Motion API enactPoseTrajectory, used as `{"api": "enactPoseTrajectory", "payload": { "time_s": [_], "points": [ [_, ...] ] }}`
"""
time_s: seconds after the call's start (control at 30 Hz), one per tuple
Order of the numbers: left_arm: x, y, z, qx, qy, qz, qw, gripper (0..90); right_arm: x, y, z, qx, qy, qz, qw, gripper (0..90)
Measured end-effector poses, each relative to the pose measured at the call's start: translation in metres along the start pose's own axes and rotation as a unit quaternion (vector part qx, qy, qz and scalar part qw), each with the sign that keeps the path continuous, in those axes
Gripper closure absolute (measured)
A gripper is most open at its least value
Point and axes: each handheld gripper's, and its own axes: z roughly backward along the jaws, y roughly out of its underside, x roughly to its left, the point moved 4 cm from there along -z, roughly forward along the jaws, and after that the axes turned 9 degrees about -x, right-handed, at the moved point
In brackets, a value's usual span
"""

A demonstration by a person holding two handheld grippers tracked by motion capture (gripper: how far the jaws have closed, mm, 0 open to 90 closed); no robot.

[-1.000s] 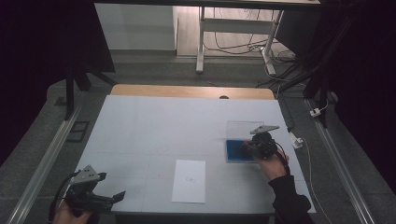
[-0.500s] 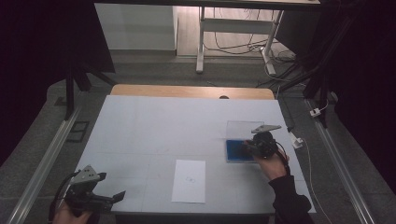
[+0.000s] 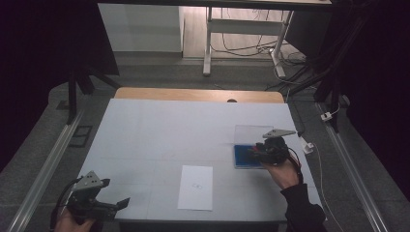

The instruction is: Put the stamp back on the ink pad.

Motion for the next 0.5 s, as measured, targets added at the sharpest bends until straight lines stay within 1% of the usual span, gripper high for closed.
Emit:
{"api": "enactPoseTrajectory", "payload": {
  "time_s": [0.13,0.2,0.33,0.43,0.5],
  "points": [
    [0.0001,-0.0001,-0.0002,-0.001,0.000,0.001,1.0000,1.4,0.0001,0.0002,0.0042,-0.002,-0.005,-0.005,1.0000,40.6],
    [0.0001,-0.0001,0.0000,0.000,0.000,0.000,1.0000,1.4,0.0005,0.0012,0.0046,0.000,-0.008,-0.010,0.9999,33.9],
    [0.0000,-0.0001,-0.0001,0.000,0.000,0.001,1.0000,1.4,0.0034,0.0019,0.0051,-0.001,-0.005,-0.011,0.9999,18.9],
    [0.0003,-0.0001,0.0000,-0.002,0.000,0.002,1.0000,1.3,0.0062,0.0015,0.0049,0.003,-0.001,-0.019,0.9998,7.4],
    [0.0002,-0.0001,0.0000,-0.002,0.000,0.002,1.0000,1.3,0.0086,0.0011,0.0050,0.001,-0.006,-0.024,0.9997,5.9]
  ]
}}
